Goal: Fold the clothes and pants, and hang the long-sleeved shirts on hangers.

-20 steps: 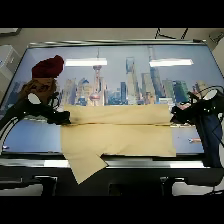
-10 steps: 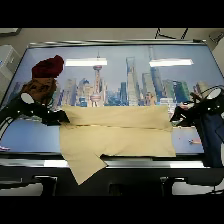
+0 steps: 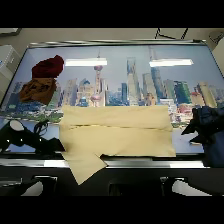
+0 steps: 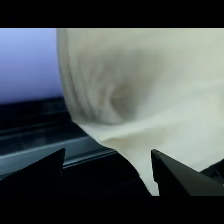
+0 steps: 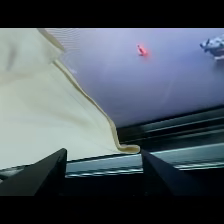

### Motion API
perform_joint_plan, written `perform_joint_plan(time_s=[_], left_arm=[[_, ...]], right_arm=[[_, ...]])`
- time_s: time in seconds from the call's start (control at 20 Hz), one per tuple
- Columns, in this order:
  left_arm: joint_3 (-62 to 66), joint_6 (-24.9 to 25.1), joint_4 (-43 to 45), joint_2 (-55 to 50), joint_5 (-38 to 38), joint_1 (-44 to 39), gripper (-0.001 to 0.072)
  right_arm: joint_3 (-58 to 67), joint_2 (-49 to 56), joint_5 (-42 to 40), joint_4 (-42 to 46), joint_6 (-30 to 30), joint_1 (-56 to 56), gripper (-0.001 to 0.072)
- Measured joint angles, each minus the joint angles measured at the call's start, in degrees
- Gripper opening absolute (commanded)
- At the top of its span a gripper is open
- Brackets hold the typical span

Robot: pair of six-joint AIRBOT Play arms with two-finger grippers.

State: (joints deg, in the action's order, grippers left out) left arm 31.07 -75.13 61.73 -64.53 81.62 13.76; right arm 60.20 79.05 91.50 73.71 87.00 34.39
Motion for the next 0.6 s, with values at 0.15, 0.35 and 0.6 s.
perform_joint_plan(time_s=[0.15,0.35,0.6], left_arm=[[-5.6,1.0,-4.7,2.8,-1.0,-0.8,0.0489],[-8.6,-0.6,-7.8,3.9,-4.0,-5.2,0.0476],[-11.3,-5.6,-7.8,4.3,-10.5,-9.1,0.0023]], right_arm=[[-2.2,-0.7,0.1,-0.2,-0.5,0.4,0.0557],[-3.1,-1.0,0.1,-0.4,-0.9,0.6,0.0558],[-5.7,-1.0,-0.5,0.2,-1.5,0.6,0.0610]])
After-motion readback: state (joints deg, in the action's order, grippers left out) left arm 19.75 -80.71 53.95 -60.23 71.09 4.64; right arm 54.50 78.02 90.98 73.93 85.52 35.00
